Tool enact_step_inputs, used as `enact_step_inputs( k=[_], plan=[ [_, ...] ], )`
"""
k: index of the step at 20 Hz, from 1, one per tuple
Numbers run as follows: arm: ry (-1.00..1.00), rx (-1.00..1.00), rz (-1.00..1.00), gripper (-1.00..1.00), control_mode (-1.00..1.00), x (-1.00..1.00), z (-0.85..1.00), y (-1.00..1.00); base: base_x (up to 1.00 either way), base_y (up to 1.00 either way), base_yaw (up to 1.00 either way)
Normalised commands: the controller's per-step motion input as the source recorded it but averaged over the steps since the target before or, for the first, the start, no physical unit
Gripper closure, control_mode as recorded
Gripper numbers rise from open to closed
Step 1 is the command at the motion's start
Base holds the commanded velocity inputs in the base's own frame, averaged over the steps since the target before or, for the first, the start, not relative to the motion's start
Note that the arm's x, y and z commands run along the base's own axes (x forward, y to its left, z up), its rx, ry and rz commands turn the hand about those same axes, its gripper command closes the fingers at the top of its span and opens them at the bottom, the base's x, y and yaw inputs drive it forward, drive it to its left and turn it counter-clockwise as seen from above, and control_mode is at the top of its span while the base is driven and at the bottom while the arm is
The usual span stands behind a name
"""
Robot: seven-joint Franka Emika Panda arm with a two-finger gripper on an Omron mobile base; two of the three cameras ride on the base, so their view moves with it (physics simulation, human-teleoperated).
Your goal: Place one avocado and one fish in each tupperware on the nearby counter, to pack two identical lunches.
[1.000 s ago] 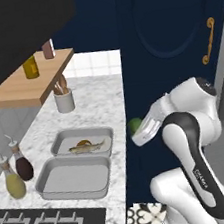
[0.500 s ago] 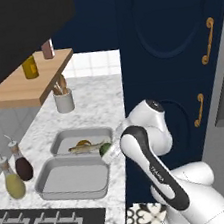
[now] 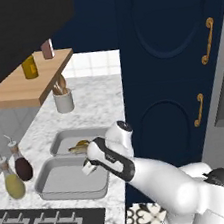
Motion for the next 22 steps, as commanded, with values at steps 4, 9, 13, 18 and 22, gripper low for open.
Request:
enact_step_inputs(
  k=[4, 9, 13, 18, 22],
  plan=[
    [0.14, -0.04, 0.00, 1.00, -1.00, 0.64, -0.28, 0.49, 0.00, 0.00, 0.00],
    [0.01, -0.05, 0.00, -1.00, -1.00, 0.50, -0.12, 0.34, 0.00, 0.00, 0.00],
    [-0.06, -0.08, 0.00, -1.00, -1.00, -0.18, 0.13, 0.31, 0.00, 0.00, 0.00],
    [-0.14, -0.03, -0.03, -1.00, -1.00, -0.54, 0.44, 0.05, 0.00, 0.00, 0.00],
    [0.00, -0.03, -0.05, -1.00, -1.00, -0.07, 0.02, 0.00, 0.00, 0.00, 0.00]
  ],
)
